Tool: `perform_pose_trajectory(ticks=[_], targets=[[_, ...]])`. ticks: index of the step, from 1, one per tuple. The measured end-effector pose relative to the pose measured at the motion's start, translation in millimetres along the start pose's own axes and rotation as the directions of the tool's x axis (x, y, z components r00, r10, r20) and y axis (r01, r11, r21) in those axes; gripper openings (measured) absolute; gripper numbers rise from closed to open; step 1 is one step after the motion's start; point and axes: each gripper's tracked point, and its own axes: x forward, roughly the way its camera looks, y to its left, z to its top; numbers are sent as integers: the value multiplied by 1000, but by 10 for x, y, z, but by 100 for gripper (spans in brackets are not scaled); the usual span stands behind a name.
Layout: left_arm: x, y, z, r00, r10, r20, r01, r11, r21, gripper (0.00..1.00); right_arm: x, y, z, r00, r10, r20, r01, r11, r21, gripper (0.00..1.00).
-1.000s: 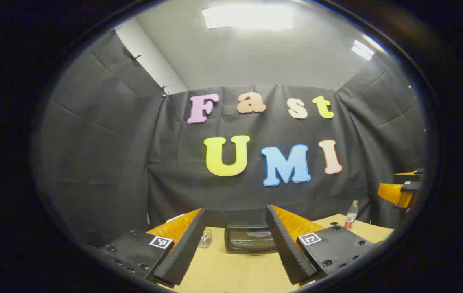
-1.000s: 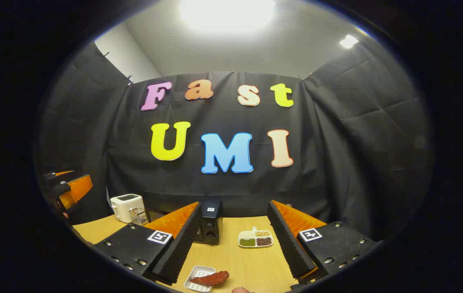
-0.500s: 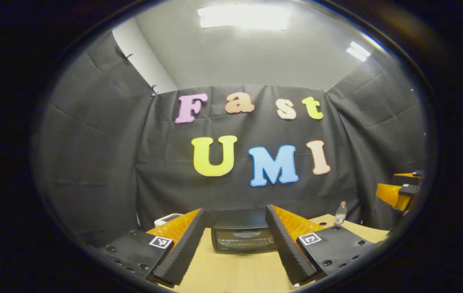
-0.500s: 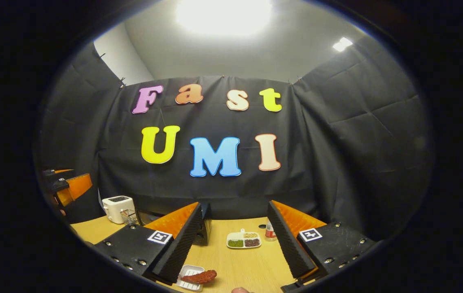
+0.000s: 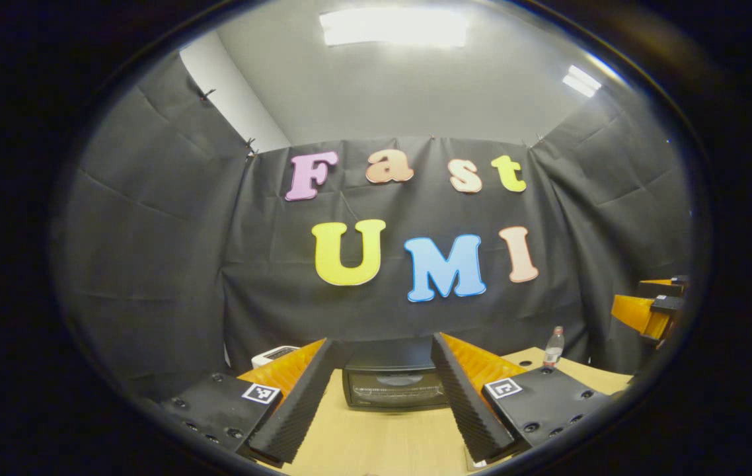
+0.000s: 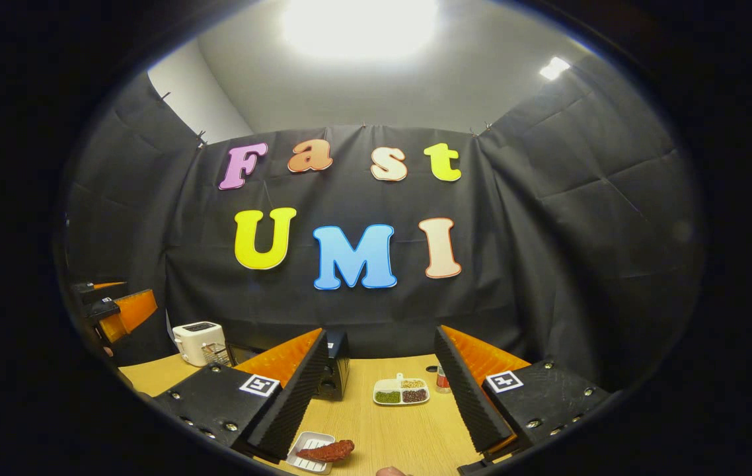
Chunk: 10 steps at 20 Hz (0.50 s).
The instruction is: Open the electric oven with the left hand, put the food in, and close the electric oven.
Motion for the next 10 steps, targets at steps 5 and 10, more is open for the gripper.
perform_pose_trajectory(ticks=[5,10], targets=[[30,-160,-63,1000,15,-9,-15,1000,-22,90,30,-73,-64,999,41,-12,-40,999,15,98],[109,-246,-123,999,50,-9,-50,999,-16,98,112,-139,-122,997,81,-19,-81,996,27,98]])
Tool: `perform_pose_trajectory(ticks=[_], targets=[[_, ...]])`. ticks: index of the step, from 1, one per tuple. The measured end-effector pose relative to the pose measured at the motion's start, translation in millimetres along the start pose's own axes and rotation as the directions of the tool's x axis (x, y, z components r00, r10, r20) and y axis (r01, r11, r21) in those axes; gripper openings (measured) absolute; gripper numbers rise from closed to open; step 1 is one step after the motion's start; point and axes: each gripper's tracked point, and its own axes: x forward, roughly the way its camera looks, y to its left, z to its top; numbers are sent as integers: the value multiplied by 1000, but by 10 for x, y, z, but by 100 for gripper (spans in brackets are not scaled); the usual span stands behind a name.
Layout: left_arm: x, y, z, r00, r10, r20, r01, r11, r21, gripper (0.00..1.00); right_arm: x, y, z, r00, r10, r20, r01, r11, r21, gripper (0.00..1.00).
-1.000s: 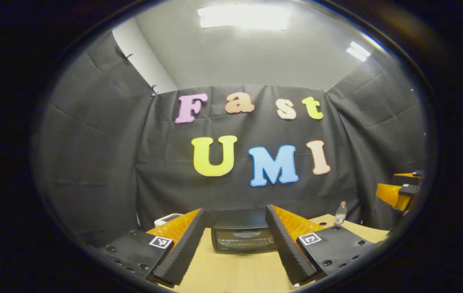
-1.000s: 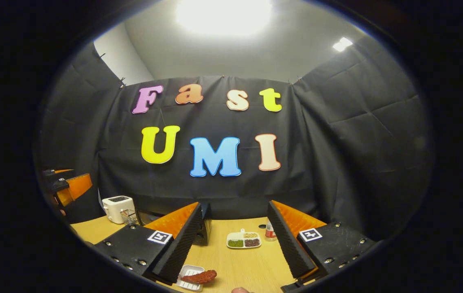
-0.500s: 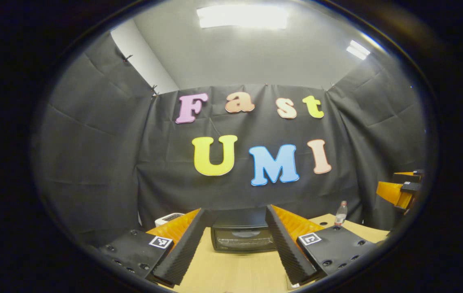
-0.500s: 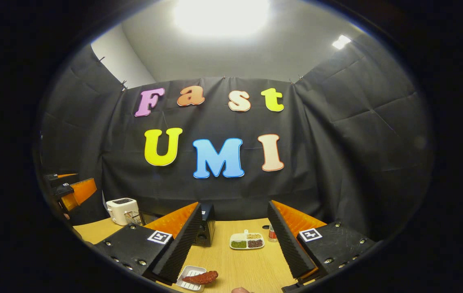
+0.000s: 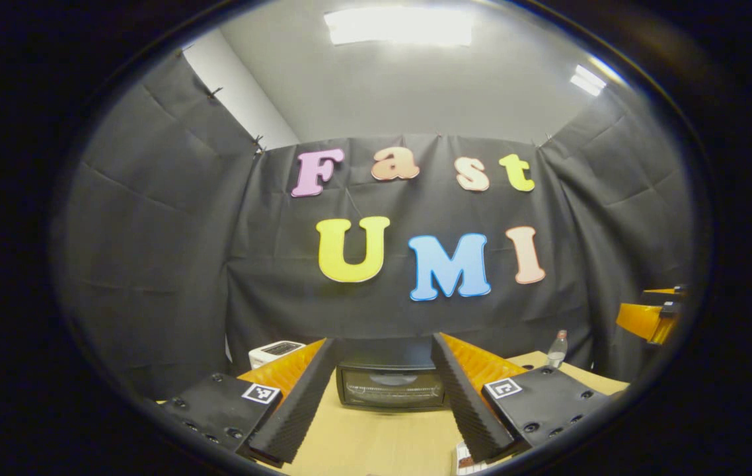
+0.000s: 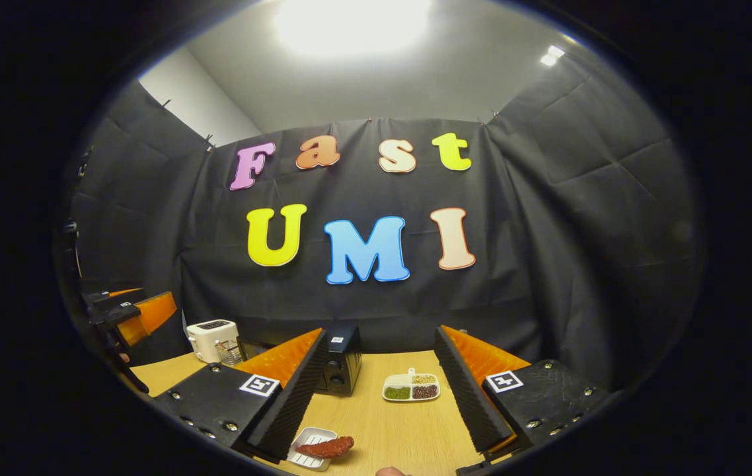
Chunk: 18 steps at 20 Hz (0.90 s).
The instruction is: Open the electric oven with the left hand, put the food in, and close the electric oven.
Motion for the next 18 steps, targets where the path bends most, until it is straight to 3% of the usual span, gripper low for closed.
perform_pose_trajectory(ticks=[3,4,8,12,18], targets=[[179,-14,-96,1000,-3,-9,3,1000,5,97,43,-3,-36,1000,3,2,-3,1000,-10,98],[270,-14,-139,1000,-8,-9,8,1000,5,100,73,-8,-48,1000,-1,4,1,1000,-14,98],[746,-52,-305,998,-53,-15,53,999,8,97,192,-10,-126,999,-42,-14,42,999,-20,98],[1231,-59,-544,995,-96,-32,96,995,2,100,341,18,-106,995,-97,-6,97,995,-34,98],[1824,-107,-956,986,-150,-76,151,989,2,97,577,214,-112,994,-113,1,112,993,-44,98]])
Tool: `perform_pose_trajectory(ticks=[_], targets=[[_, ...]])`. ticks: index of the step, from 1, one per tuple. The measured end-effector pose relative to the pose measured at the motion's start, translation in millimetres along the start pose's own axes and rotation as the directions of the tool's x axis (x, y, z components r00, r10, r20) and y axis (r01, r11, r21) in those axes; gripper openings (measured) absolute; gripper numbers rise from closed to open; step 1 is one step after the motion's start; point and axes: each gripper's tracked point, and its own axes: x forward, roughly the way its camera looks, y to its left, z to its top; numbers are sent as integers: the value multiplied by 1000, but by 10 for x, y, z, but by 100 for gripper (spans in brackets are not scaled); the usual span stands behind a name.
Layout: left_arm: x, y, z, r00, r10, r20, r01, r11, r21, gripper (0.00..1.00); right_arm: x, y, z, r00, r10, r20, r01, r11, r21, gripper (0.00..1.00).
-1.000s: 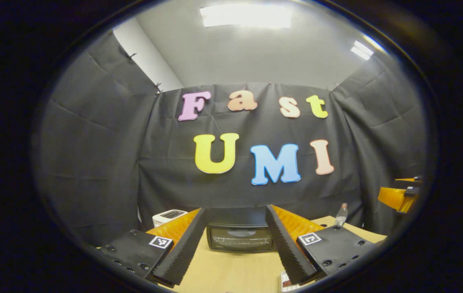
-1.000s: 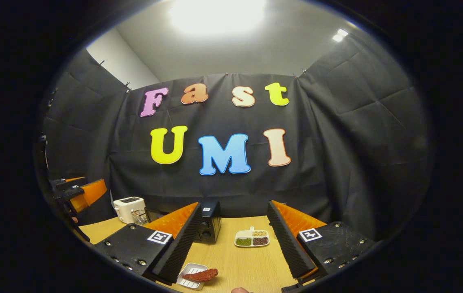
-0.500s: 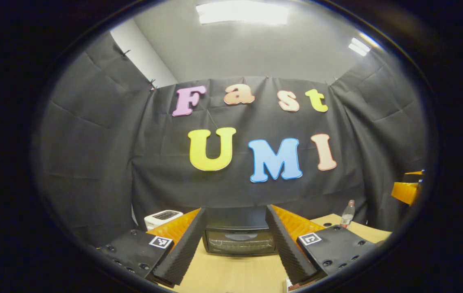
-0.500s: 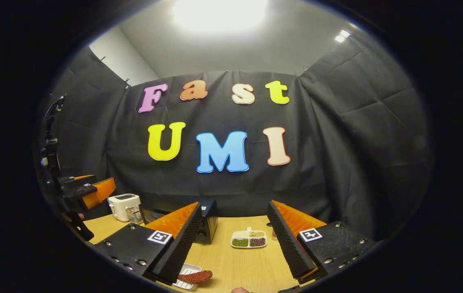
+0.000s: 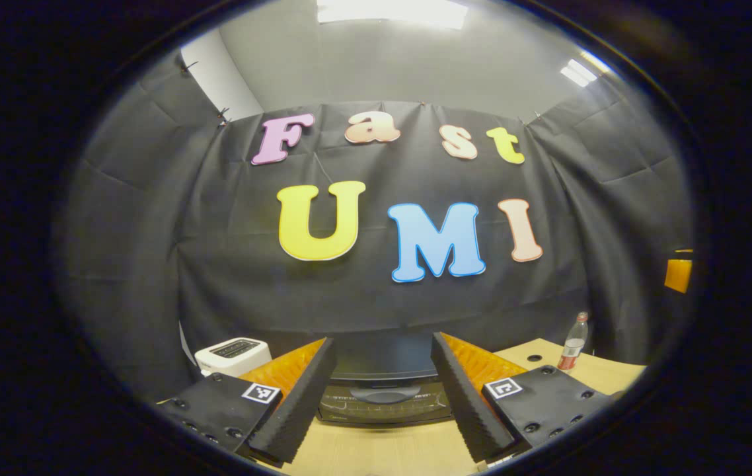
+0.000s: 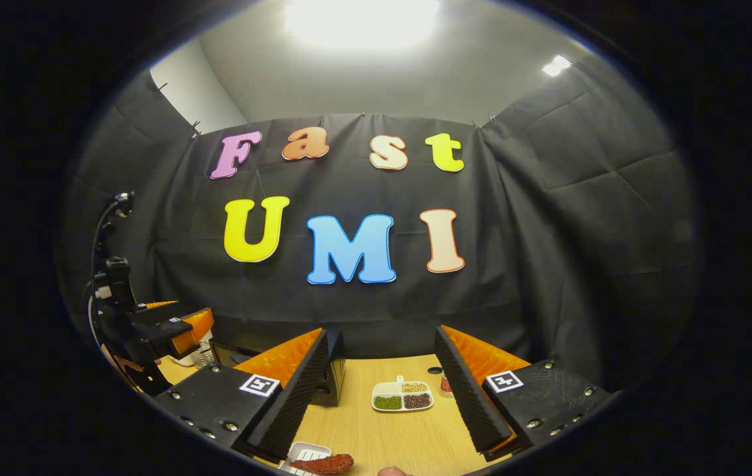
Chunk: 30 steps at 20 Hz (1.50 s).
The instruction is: Open the electric oven with the left hand, put the food in, and close the electric oven.
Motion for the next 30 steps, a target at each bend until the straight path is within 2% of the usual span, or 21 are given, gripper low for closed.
perform_pose_trajectory(ticks=[1,2,4,7,11,12,13,14,16,18,23,30], targets=[[95,4,-94,1000,-7,-14,7,1000,2,100,24,39,1,1000,0,-1,0,1000,-4,98],[198,11,-194,1000,-11,-27,11,1000,1,97,47,64,2,1000,-5,-1,5,1000,-7,98],[400,8,-344,998,-25,-49,25,1000,-5,100,91,99,6,1000,-21,5,21,1000,-11,98],[692,-6,-583,996,-43,-80,43,999,3,97,153,113,-55,998,-56,-3,56,998,-16,98],[1047,-92,-975,988,-77,-131,80,997,18,97,208,102,-166,994,-104,-37,104,994,-17,98],[1126,-109,-1077,986,-82,-146,86,996,23,100,214,95,-181,992,-116,-41,115,993,-20,98],[1191,-120,-1148,984,-85,-157,90,996,25,97,220,84,-190,991,-124,-45,123,992,-25,98],[1248,-128,-1205,982,-89,-165,94,995,22,100,221,84,-202,990,-132,-48,130,991,-31,98],[1346,-152,-1326,979,-95,-179,100,995,19,97,227,65,-210,988,-146,-52,143,989,-46,98],[1385,-154,-1411,976,-94,-194,98,995,14,100,212,51,-228,986,-153,-60,149,987,-57,98],[1382,-123,-1668,966,-77,-248,73,997,-27,100,197,24,-240,984,-161,-74,156,985,-67,98],[1290,-118,-1653,969,-87,-230,76,996,-56,97,152,-24,-249,985,-152,-76,148,987,-60,98]])
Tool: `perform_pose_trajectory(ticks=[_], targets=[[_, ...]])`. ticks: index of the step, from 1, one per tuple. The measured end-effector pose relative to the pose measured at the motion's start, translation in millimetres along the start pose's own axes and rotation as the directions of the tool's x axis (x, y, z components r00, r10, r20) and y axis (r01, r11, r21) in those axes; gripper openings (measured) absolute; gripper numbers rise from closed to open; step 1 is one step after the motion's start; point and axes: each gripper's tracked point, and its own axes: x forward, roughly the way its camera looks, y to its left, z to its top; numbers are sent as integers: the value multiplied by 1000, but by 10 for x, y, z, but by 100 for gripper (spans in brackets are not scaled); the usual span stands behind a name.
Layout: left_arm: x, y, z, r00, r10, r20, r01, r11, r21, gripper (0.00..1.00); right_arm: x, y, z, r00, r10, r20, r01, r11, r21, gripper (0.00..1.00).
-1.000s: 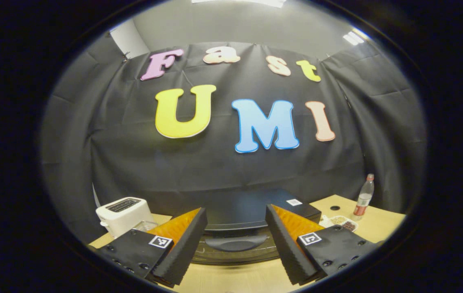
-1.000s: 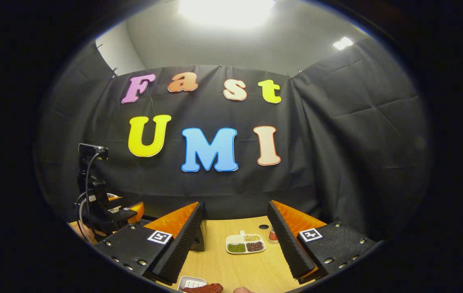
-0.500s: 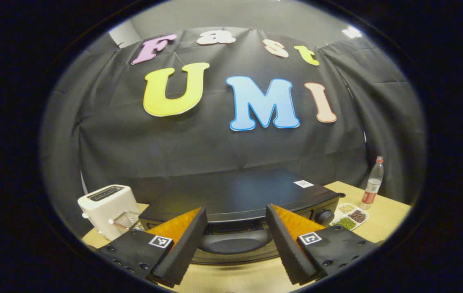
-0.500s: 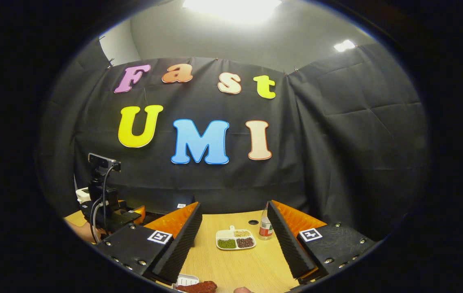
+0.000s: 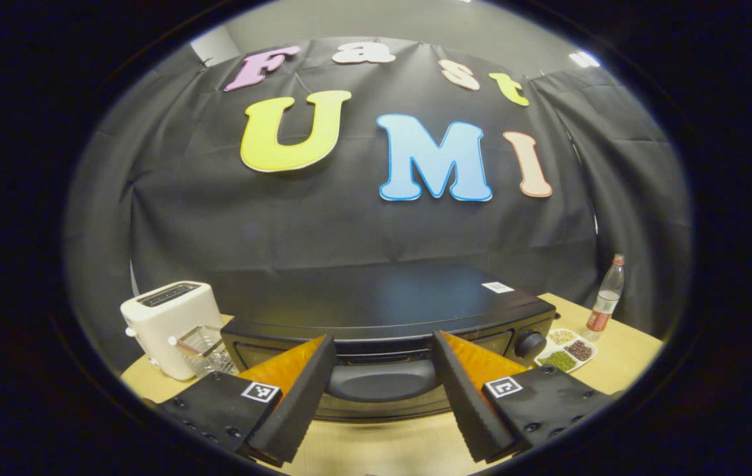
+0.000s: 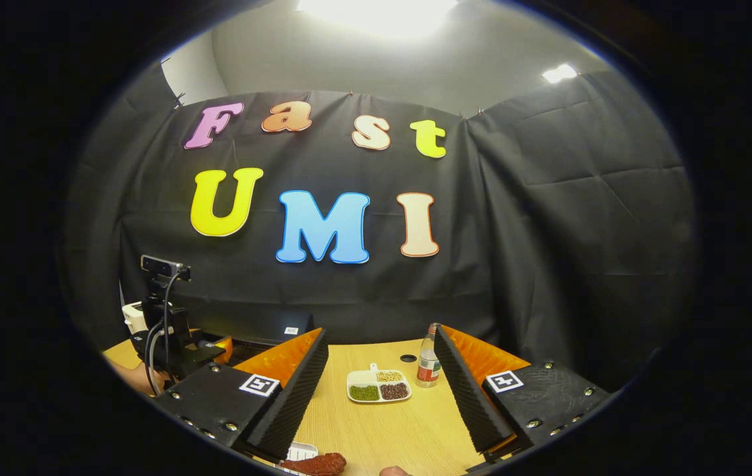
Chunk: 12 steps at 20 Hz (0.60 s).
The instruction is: Open the electric oven with the left hand, put the food in, and close the electric oven.
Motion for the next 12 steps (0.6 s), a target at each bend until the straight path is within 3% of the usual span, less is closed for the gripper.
perform_pose_trajectory(ticks=[12], targets=[[-563,-86,-323,999,16,-30,-14,999,40,100,-53,29,22,997,79,4,-79,997,2,98]])
